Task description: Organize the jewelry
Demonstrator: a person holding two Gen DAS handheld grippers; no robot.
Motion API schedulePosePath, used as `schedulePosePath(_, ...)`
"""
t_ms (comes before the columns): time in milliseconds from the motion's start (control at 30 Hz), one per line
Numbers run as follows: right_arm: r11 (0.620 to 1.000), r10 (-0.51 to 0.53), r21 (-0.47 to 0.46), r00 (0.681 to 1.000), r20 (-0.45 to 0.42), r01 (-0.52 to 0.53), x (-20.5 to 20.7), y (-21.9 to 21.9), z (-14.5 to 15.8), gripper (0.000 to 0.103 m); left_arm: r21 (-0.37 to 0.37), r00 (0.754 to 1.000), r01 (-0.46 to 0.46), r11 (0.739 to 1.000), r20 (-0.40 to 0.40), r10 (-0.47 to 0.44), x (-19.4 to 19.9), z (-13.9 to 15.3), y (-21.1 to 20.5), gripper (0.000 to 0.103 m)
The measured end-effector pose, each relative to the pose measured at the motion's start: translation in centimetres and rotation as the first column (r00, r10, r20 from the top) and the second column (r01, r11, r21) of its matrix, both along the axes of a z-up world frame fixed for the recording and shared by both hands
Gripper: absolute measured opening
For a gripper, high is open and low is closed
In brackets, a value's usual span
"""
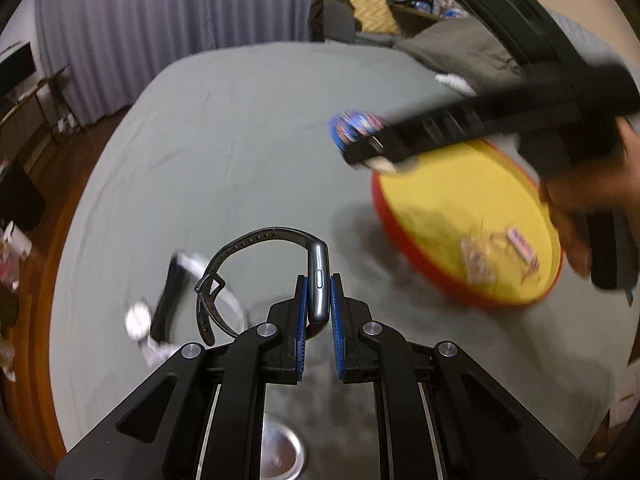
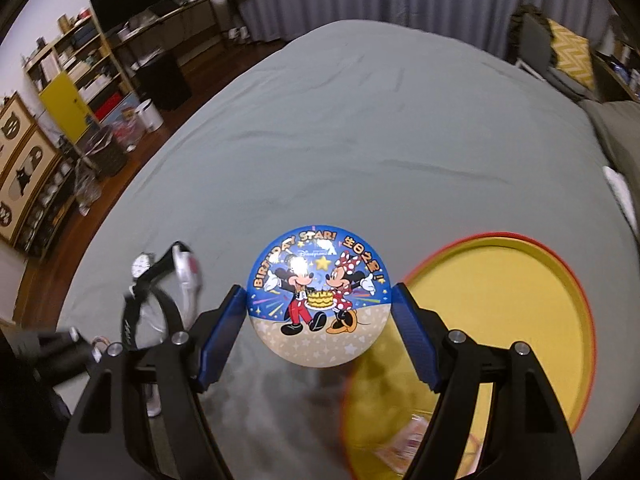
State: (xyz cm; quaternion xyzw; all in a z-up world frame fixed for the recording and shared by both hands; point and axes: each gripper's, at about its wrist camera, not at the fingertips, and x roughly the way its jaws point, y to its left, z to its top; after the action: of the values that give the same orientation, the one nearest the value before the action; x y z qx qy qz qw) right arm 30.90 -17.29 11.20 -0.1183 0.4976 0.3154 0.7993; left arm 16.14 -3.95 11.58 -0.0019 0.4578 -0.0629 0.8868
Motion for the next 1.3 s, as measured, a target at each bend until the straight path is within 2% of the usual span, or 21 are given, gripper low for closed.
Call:
schedulePosePath(200, 0.997, 0.062, -0.041, 0.996, -0.056, -0.065, -0.9, 4.3, -2.7, 0.07, -0.032, 0.998, 0.001, 0.999, -0.061, -0.003, -2.5, -3.2, 0.3, 0.01)
schedulePosePath(367, 0.991, 0.093, -0.08, 0.988, -0.124, -0.104, -1.3, 6.5, -5.6, 0.07, -0.023, 0.994, 0.075, 0.997, -0.081, -0.076, -4.0, -5.3, -0.7, 0.01)
schedulePosePath(533, 0.984, 0.122, -0.112, 0.979, -0.163, -0.141, -1.7, 8.1, -7.2, 0.07, -0.007, 0.988, 0.117, 0.993, -0.098, -0.117, -4.1, -6.7, -1.6, 0.01)
schedulePosePath(900, 0.976, 0.124, -0.15, 0.972, -0.198, -0.155, -1.8, 8.4, -9.0, 0.07, 0.016, 0.977, 0.183, 0.983, -0.112, -0.18, -4.0, -8.2, -2.3, 0.011)
schedulePosePath(1100, 0.97, 0.132, -0.173, 0.969, -0.207, -0.169, -1.7, 9.1, -9.2, 0.071, 0.062, 0.972, 0.213, 0.975, -0.117, -0.205, -3.6, -8.2, -4.1, 0.011)
schedulePosePath(1133, 0.97, 0.134, -0.173, 0.968, -0.211, -0.172, -1.7, 9.2, -9.1, 0.071, 0.066, 0.972, 0.213, 0.975, -0.114, -0.204, -3.6, -8.0, -4.2, 0.014)
schedulePosePath(1200, 0.97, 0.137, -0.168, 0.967, -0.215, -0.175, -1.7, 9.4, -8.8, 0.071, 0.077, 0.974, 0.212, 0.974, -0.103, -0.203, -3.8, -7.7, -5.4, 0.028)
schedulePosePath(1233, 0.971, 0.136, -0.165, 0.967, -0.216, -0.174, -1.6, 9.5, -8.8, 0.072, 0.083, 0.976, 0.206, 0.975, -0.096, -0.198, -4.1, -7.5, -5.4, 0.044)
schedulePosePath(1267, 0.972, 0.133, -0.161, 0.967, -0.216, -0.17, -1.5, 9.2, -8.5, 0.078, 0.078, 0.977, 0.202, 0.976, -0.091, -0.195, -4.3, -7.3, -5.4, 0.052)
schedulePosePath(1300, 0.976, 0.124, -0.152, 0.971, -0.207, -0.157, -1.6, 8.9, -8.0, 0.082, 0.066, 0.978, 0.199, 0.978, -0.085, -0.193, -4.4, -7.0, -5.4, 0.053)
